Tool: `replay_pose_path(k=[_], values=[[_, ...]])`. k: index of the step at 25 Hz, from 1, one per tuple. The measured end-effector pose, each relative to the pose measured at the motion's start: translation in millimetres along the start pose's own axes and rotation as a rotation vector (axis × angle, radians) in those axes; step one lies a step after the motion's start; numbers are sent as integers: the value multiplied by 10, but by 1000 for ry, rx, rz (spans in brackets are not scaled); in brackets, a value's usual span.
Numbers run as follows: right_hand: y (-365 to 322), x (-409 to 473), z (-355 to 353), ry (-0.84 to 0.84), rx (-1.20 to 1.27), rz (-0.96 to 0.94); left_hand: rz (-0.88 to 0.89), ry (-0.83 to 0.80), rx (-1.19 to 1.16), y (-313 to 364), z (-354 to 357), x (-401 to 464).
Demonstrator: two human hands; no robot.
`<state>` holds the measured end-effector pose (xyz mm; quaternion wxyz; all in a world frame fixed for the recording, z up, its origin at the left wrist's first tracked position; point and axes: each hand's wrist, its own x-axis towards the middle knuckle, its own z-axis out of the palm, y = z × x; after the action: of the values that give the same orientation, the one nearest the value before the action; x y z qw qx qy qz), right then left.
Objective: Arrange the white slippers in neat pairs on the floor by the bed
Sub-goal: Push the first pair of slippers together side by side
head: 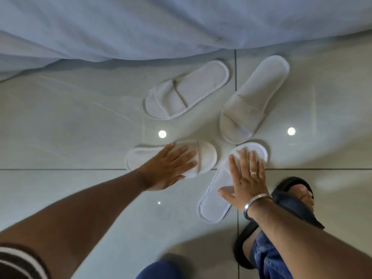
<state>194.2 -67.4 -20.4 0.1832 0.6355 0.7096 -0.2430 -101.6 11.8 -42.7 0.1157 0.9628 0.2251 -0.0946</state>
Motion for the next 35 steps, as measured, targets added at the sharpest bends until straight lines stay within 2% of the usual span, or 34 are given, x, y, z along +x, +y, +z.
replay_pose_path(k=[3,6,7,9,10,11,12,14,16,17,19,22,25,29,31,35], values=[[-288,92,-23,8,-15,-96,144,-110,27,-286,-68,-571],[-691,134,-3,9,1,-133,81,-86,-52,-406,-153,-891],[-768,122,16,0,20,-117,-25,-33,-113,-373,-157,-899],[-925,156,118,-23,15,-102,-442,63,-227,-291,-103,-977],[-869,150,150,-26,16,-87,-648,48,-272,-230,-89,-900],[-824,149,153,-27,19,-78,-782,11,-291,-174,-42,-849],[-814,166,162,-33,17,-75,-828,-20,-268,-145,13,-869],[-849,207,120,-107,10,-71,-761,-50,-205,-170,113,-1075],[-861,229,79,-190,-10,-53,-623,-36,-142,-279,134,-1328],[-862,229,89,-192,2,-50,-561,-37,-109,-349,119,-1421],[-863,212,152,-85,10,-73,-514,-42,-83,-476,51,-1424],[-851,205,161,-20,-1,-99,-592,39,-141,-531,-42,-1018],[-897,384,-19,116,-6,-96,-722,2,-189,-468,38,-746],[-976,671,-296,237,5,75,-764,25,-187,-472,138,-772],[-996,705,-436,230,6,159,-761,30,-192,-472,114,-751],[-977,746,-627,90,68,331,-767,28,-211,-475,65,-753]])
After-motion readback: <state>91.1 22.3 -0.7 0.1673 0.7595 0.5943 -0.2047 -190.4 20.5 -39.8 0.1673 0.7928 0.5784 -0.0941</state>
